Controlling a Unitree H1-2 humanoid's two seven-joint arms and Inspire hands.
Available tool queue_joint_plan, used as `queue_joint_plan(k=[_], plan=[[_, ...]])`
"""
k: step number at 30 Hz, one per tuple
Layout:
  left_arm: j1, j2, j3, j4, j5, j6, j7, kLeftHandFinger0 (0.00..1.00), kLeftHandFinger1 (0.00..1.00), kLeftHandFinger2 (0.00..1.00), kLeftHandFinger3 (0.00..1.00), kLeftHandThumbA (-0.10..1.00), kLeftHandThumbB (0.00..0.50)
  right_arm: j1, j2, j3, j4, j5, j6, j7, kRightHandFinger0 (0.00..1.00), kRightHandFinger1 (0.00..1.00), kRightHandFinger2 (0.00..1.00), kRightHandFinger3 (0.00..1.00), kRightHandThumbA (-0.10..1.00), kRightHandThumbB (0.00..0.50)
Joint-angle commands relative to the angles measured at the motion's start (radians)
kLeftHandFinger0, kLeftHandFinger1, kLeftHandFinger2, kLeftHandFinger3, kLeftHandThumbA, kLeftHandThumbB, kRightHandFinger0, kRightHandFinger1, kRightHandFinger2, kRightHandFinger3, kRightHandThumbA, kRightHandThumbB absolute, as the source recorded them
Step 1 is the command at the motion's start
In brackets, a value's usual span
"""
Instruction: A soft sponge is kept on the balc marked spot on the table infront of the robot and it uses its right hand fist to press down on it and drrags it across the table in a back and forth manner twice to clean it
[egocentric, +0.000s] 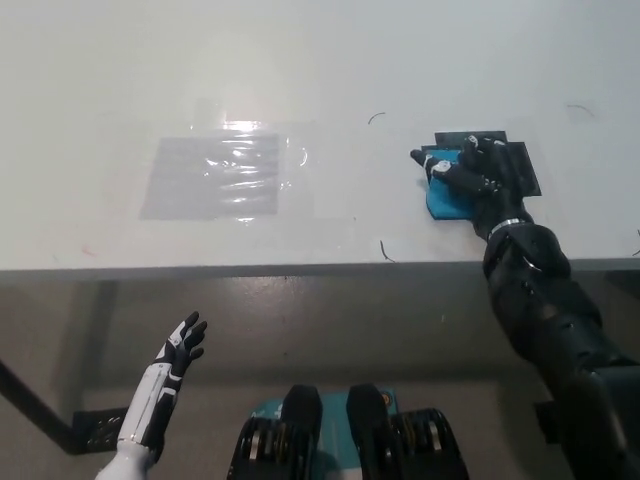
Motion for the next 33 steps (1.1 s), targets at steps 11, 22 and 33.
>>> queue_joint_plan(k=[11, 22, 33], plan=[[-0.008, 0.013, 0.001, -0.029, 0.003, -0.017, 0.002, 1.00, 1.00, 1.00, 1.00, 1.00, 0.066, 0.022, -0.115, 0.003, -0.442, 0.040, -0.041, 0.151, 1.00, 1.00, 1.00, 1.00, 1.00, 0.318], [-0.016, 0.023, -0.002, -0.014, 0.000, -0.022, -0.011, 1.00, 1.00, 0.99, 1.00, 1.00, 0.064, 0.008, -0.232, 0.009, -1.777, 0.204, 0.357, -0.016, 1.00, 1.00, 1.00, 1.00, 1.00, 0.385], [-0.024, 0.030, -0.011, -0.024, 0.002, -0.007, -0.025, 1.00, 1.00, 0.98, 1.00, 1.00, 0.073, 0.567, -0.074, 0.165, -2.212, 0.090, 0.243, 0.028, 1.00, 1.00, 1.00, 1.00, 1.00, 0.393]])
